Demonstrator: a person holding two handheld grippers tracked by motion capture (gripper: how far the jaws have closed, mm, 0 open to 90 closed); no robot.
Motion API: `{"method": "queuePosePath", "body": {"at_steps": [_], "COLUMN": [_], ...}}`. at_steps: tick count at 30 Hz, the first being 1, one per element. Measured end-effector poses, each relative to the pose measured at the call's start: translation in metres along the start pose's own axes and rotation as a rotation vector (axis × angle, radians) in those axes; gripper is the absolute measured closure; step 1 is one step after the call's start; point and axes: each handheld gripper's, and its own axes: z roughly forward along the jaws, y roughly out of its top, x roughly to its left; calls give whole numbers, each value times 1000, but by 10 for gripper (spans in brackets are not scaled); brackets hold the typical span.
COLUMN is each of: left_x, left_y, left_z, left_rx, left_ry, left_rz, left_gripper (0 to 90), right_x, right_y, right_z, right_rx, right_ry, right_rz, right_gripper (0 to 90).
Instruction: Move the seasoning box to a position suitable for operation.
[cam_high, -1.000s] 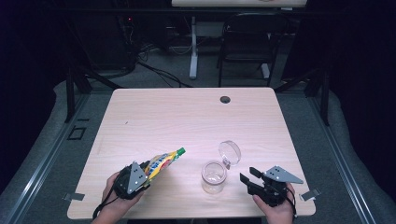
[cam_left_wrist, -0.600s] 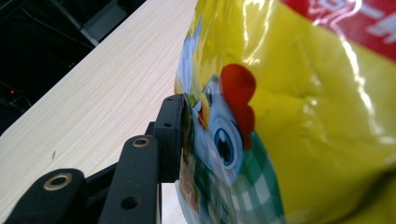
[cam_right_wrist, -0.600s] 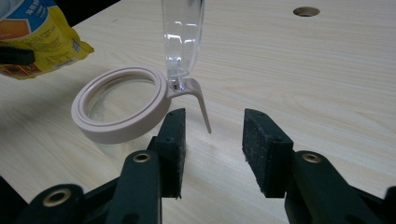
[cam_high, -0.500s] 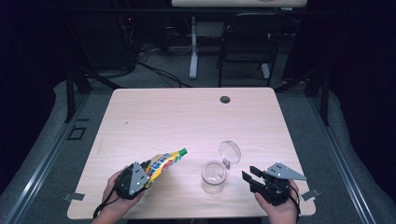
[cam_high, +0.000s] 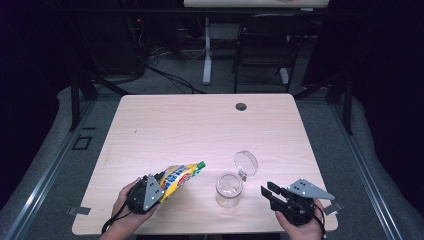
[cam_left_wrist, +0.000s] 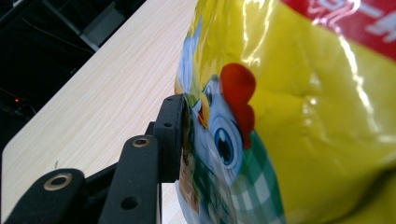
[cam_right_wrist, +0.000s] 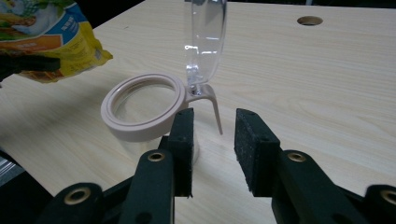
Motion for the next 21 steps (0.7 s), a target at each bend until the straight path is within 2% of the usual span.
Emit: {"method": "queuePosePath", "body": {"at_steps": [9,21], "left_x": [-2,-8], "left_y": [6,17], "left_z": [3,7], "left_rx": [20,22], "left_ry": [-5,27], "left_rz": [35,83], "left_gripper": [620,621], "right_x": [7,22], "right_y": [-5,-8], "right_z": [0,5], "right_rx": [-15,-17], "right_ry": [10,45], "right_rz": [-22,-85], "right_gripper": [720,735]}}
